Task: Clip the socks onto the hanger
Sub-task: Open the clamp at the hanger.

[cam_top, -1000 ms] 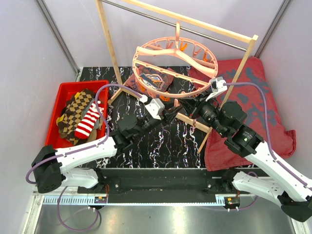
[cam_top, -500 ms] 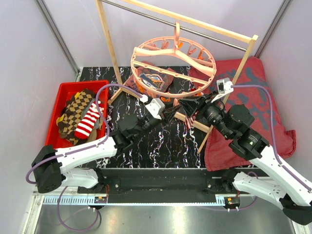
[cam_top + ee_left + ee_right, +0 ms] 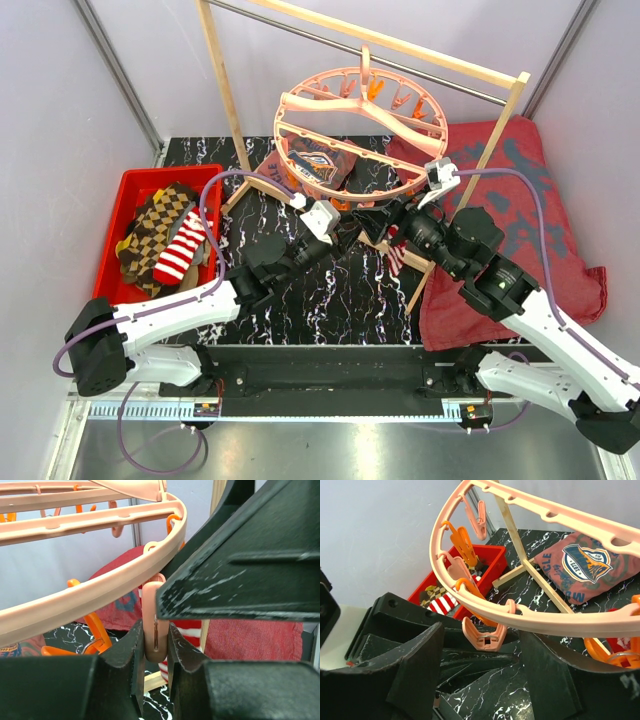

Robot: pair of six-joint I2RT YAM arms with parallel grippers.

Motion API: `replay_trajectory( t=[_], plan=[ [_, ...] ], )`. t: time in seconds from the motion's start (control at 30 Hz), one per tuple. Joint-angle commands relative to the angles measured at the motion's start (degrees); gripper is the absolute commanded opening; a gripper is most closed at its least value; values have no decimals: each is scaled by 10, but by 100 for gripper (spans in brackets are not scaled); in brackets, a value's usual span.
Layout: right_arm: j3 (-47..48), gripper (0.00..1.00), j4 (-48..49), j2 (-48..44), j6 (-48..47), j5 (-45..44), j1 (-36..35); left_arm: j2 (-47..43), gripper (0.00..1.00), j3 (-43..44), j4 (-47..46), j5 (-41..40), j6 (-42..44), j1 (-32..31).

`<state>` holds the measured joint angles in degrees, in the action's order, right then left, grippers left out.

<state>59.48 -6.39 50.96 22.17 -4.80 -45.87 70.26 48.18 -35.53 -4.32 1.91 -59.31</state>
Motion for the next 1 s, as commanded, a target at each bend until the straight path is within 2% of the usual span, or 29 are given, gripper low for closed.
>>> replay_trajectory(
  t=[0.0, 0.1, 0.3, 0.37, 0.43, 0.57, 0.6, 0.7, 0.73, 0.8, 0.83, 0.97],
  plan=[
    [26, 70, 9, 9, -13, 8, -3, 1, 0, 21, -3, 2, -3, -7],
    [26, 68, 13, 15, -15, 6, -3, 3, 0, 24, 0, 2, -2, -10],
    [25, 53, 18, 15, -18, -4, -4, 7, 0, 23, 6, -1, 1, -15],
    [24, 45, 19, 12, -17, -7, -3, 7, 2, 21, 8, -3, -1, -16],
    [22, 40, 20, 10, -16, -12, -4, 6, 8, 17, 10, -4, -3, -16],
    [18, 21, 20, 4, -16, -15, -3, 1, 21, 10, 8, -6, -9, -16],
    [16, 18, 20, 3, -15, -16, -4, -1, 28, 9, 8, -7, -9, -16],
    [12, 9, 20, 0, -14, -19, -3, -8, 39, 1, 6, -10, -16, -16],
    [12, 8, 20, -1, -14, -21, -3, -14, 49, -1, 8, -15, -17, -16],
    [8, 6, 19, -1, -14, -24, -3, -22, 58, -6, 20, -19, -17, -16],
    [7, 6, 19, -2, -14, -27, -3, -33, 67, -6, 29, -28, -18, -16],
    [-2, 7, 20, -5, -20, -33, -3, -78, 78, -9, 105, -75, -53, -16]
  ],
)
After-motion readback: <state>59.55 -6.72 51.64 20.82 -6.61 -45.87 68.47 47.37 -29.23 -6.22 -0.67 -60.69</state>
